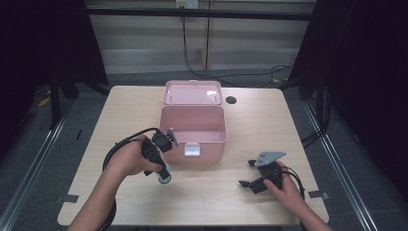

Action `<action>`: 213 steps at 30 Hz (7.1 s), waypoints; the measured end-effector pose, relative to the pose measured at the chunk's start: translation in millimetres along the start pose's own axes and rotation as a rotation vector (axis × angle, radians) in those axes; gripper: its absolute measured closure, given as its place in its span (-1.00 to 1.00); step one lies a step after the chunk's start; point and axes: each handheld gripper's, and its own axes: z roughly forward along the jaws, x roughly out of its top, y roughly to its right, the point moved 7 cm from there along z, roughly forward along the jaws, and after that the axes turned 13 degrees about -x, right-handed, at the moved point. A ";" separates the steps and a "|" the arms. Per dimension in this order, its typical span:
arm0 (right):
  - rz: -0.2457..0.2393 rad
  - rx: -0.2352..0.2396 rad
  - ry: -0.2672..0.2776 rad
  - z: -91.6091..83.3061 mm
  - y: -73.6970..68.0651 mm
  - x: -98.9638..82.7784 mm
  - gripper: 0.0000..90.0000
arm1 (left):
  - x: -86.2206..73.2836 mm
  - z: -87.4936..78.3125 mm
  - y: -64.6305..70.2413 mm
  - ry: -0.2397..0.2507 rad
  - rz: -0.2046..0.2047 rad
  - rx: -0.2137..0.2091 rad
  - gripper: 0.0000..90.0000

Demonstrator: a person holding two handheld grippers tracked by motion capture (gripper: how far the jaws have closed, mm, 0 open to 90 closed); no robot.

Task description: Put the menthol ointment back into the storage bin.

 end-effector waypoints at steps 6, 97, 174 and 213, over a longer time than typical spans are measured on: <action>-0.001 0.000 0.000 0.0 0.1 0.0 -0.75 | 9.1 -11.0 6.5 -0.009 0.005 0.007 0.12; 0.001 0.003 -0.002 0.3 0.0 0.3 -0.76 | 130.1 -47.6 -73.9 0.168 -0.407 0.129 0.12; 0.001 0.006 -0.001 0.7 -0.4 0.6 -0.76 | 137.0 14.4 -136.3 0.336 -0.580 0.219 0.07; -0.001 0.007 -0.002 0.6 -0.2 0.6 -0.76 | 122.6 -19.7 -106.1 0.295 -0.571 0.129 -0.28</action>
